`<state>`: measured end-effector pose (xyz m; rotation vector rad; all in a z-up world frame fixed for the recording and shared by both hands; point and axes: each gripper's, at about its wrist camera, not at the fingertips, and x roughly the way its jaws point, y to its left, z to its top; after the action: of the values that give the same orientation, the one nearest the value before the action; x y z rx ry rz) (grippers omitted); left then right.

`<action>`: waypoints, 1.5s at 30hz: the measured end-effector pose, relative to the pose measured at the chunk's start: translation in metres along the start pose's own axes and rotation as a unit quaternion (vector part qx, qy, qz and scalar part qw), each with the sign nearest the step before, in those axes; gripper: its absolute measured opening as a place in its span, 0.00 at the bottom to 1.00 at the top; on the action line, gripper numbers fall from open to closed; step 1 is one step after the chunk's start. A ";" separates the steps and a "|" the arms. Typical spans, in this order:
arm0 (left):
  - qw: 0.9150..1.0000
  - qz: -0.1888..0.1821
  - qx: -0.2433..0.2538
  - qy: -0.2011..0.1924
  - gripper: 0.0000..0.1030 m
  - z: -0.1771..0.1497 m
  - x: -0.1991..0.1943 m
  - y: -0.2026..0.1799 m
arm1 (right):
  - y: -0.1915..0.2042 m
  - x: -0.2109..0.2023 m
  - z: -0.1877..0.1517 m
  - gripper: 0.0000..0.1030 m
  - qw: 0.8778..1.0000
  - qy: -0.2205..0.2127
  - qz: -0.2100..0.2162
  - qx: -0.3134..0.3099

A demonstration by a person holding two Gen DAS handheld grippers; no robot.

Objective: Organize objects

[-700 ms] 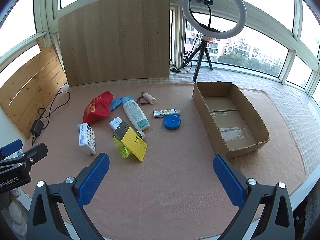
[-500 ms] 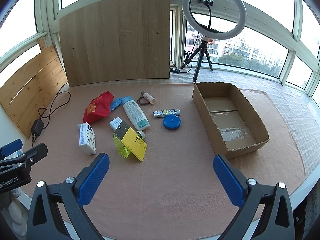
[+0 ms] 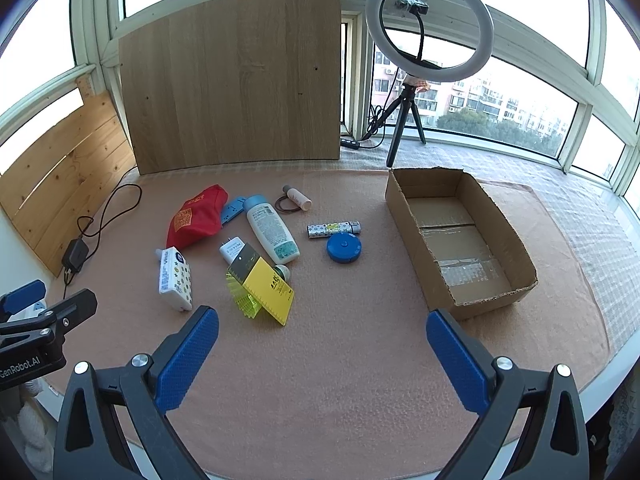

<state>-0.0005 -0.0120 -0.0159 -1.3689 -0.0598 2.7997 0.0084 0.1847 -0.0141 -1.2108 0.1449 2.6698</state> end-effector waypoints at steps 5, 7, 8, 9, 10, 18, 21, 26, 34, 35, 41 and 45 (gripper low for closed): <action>1.000 -0.001 0.004 0.002 1.00 0.001 0.002 0.000 | 0.000 0.000 0.001 1.00 1.000 0.001 0.000 0.001; 1.000 -0.001 0.005 0.003 1.00 0.001 0.003 -0.001 | 0.000 0.000 0.002 1.00 1.000 0.001 0.000 0.001; 1.000 -0.001 0.005 0.003 1.00 0.001 0.004 0.000 | 0.000 0.000 0.002 1.00 1.000 0.001 0.000 0.001; 1.000 -0.001 0.006 0.003 1.00 0.001 0.004 -0.001 | 0.000 0.000 0.002 1.00 1.000 0.001 0.000 0.001; 1.000 -0.001 0.007 0.003 1.00 0.001 0.004 -0.001 | 0.000 0.001 0.002 1.00 1.000 0.001 0.000 0.001; 1.000 -0.002 0.008 0.004 1.00 0.001 0.005 -0.002 | 0.000 0.003 0.003 1.00 1.000 0.002 0.000 0.002; 1.000 -0.002 0.008 0.004 1.00 0.001 0.006 -0.002 | 0.000 0.004 0.003 1.00 1.000 0.002 0.001 0.002; 1.000 -0.001 0.007 0.006 1.00 0.000 0.010 0.001 | -0.001 0.006 0.002 1.00 1.000 0.001 0.002 0.003; 1.000 -0.006 0.011 0.010 1.00 -0.004 0.024 0.007 | -0.019 0.020 -0.001 1.00 0.999 0.003 0.022 0.027; 1.000 -0.006 0.012 0.011 1.00 -0.004 0.026 0.006 | -0.021 0.022 -0.001 1.00 0.999 0.004 0.022 0.027; 0.999 -0.023 0.021 0.024 0.94 -0.007 0.045 -0.003 | -0.023 0.040 0.005 0.95 0.999 0.020 0.044 0.015; 0.999 -0.022 0.030 0.028 0.85 -0.007 0.057 -0.008 | -0.025 0.058 0.016 0.81 0.996 0.047 0.077 0.022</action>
<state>-0.0301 -0.0011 -0.0651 -1.4145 -0.0050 2.7016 -0.0343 0.2206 -0.0474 -1.3637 0.3227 2.7235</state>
